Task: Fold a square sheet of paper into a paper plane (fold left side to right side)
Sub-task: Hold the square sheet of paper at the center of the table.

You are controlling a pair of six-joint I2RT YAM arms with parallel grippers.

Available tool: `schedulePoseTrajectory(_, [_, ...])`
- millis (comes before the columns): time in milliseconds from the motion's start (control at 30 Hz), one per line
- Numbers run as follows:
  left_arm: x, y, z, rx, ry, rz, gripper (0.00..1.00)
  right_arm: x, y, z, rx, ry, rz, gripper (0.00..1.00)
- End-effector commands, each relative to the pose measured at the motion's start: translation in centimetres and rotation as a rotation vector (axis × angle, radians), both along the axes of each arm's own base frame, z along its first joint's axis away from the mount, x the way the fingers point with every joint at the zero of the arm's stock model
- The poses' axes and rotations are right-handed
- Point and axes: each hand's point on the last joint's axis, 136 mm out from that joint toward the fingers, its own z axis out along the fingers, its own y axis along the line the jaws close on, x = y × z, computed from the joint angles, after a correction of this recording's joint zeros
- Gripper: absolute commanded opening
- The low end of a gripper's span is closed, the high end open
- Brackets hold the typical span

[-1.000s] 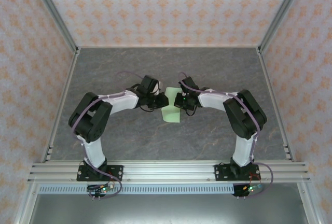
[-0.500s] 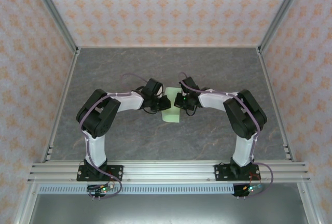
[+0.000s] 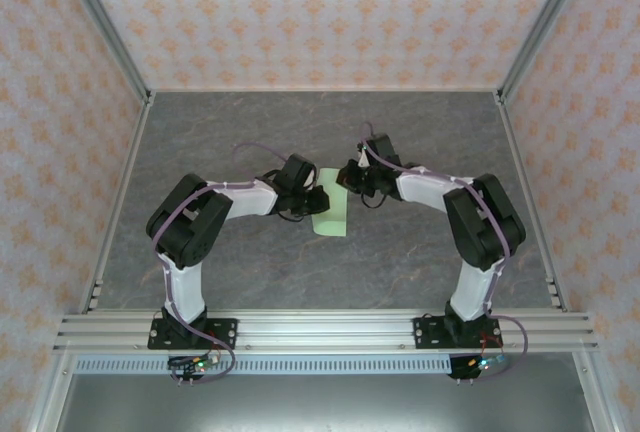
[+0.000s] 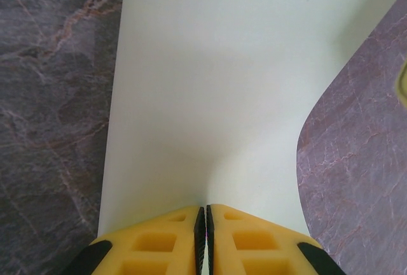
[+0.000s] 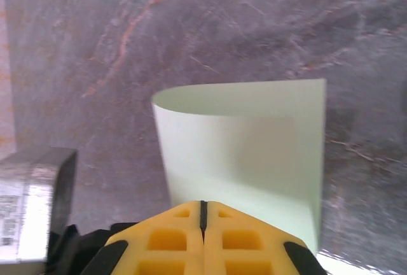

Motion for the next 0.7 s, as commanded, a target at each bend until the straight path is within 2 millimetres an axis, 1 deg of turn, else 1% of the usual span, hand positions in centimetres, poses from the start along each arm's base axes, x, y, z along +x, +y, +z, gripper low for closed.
schedulePoseTrajectory(0, [-3.4, 1.6, -3.9, 0.110, 0.133, -0.004, 0.15, 1.6, 1.7, 0.5, 0.057, -0.021, 0.019, 0.07])
schedulePoseTrajectory(167, [-3.4, 1.7, -3.7, 0.116, 0.129, -0.010, 0.15, 2.2, 3.1, -1.3, 0.097, 0.020, 0.034, 0.07])
schedulePoseTrajectory(267, [-3.5, 1.7, -3.4, 0.118, 0.124, -0.018, 0.15, 2.3, 3.1, -3.0, 0.066, 0.054, 0.030, 0.07])
schedulePoseTrajectory(400, [-3.7, 1.7, -3.0, 0.113, 0.112, -0.034, 0.15, 2.2, 1.8, -5.5, -0.041, 0.109, -0.002, 0.06])
schedulePoseTrajectory(467, [-4.1, 1.9, -3.1, 0.117, 0.117, -0.044, 0.15, 1.8, 1.1, -6.7, -0.093, 0.145, -0.010, 0.06])
schedulePoseTrajectory(500, [-4.1, 1.8, -2.5, 0.108, 0.102, -0.047, 0.15, 1.6, 0.8, -7.2, -0.116, 0.163, -0.012, 0.06])
schedulePoseTrajectory(533, [-4.2, 1.9, -2.1, 0.103, 0.095, -0.051, 0.15, 1.4, 0.6, -7.6, -0.130, 0.174, -0.014, 0.06])
schedulePoseTrajectory(667, [-5.4, 2.1, -1.9, 0.090, 0.096, -0.075, 0.15, 0.7, 0.0, -8.8, -0.169, 0.216, -0.012, 0.06])
